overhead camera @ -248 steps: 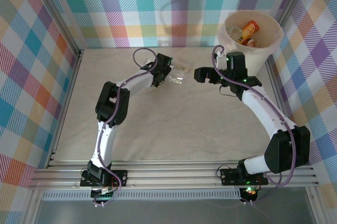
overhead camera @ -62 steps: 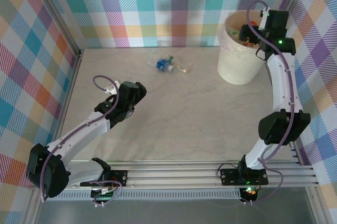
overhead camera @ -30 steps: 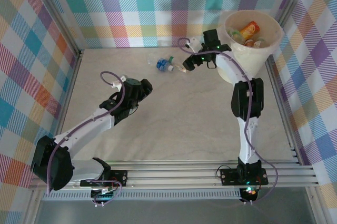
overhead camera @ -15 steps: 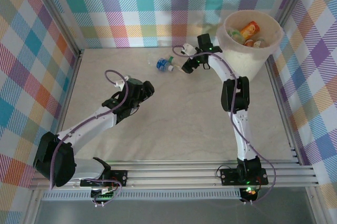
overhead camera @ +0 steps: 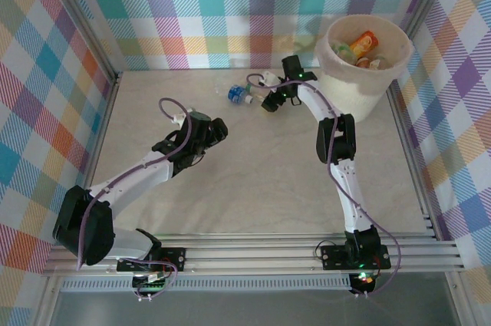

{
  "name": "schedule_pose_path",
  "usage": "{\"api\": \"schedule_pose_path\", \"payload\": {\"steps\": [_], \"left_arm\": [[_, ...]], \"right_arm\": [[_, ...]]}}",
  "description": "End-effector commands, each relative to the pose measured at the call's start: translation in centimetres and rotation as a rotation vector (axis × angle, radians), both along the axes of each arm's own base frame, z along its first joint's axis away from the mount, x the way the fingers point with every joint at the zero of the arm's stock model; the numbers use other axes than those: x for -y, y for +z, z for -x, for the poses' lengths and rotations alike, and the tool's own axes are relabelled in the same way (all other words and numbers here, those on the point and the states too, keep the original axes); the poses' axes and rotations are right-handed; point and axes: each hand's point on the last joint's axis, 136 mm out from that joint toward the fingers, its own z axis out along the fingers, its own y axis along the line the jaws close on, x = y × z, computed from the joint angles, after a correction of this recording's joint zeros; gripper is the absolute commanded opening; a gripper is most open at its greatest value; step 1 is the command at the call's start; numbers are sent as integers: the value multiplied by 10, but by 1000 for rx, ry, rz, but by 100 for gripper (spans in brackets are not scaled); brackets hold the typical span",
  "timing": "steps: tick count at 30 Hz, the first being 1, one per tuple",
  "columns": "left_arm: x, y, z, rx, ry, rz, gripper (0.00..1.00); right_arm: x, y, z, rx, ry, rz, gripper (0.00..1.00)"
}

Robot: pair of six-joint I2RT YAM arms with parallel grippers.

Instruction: Put the plastic bottles in the bin

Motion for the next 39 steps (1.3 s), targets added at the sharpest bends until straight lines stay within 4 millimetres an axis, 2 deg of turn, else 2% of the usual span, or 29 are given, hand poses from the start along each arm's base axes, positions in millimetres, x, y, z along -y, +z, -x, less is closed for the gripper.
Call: {"api": "schedule_pose_path", "payload": {"steps": [1, 6, 11, 19, 24, 28, 33, 39], "left_arm": [[3, 10, -8, 24, -10, 9, 100], [5, 12, -9, 24, -15, 14, 100], [11, 10, -11, 20, -35, 38, 100], [42, 9, -18, 26, -127, 140, 100], [62, 13, -24, 41, -169, 182, 100], [75, 20, -27, 55, -195, 201, 100], [91, 29, -26, 80, -218, 254, 100], [103, 35, -23, 100, -235, 283, 100]], "right_arm": [[-6, 4, 6, 3, 17, -6, 54], [3, 21, 17, 43, -18, 0, 52], [15, 42, 38, 85, -47, -1, 47], [36, 85, 91, 126, -119, -45, 43], [44, 113, 131, 130, -169, -137, 41], [48, 134, 151, 138, -210, -211, 40], [59, 175, 164, 153, -274, -308, 39], [83, 242, 167, 197, -358, -458, 38]]}}
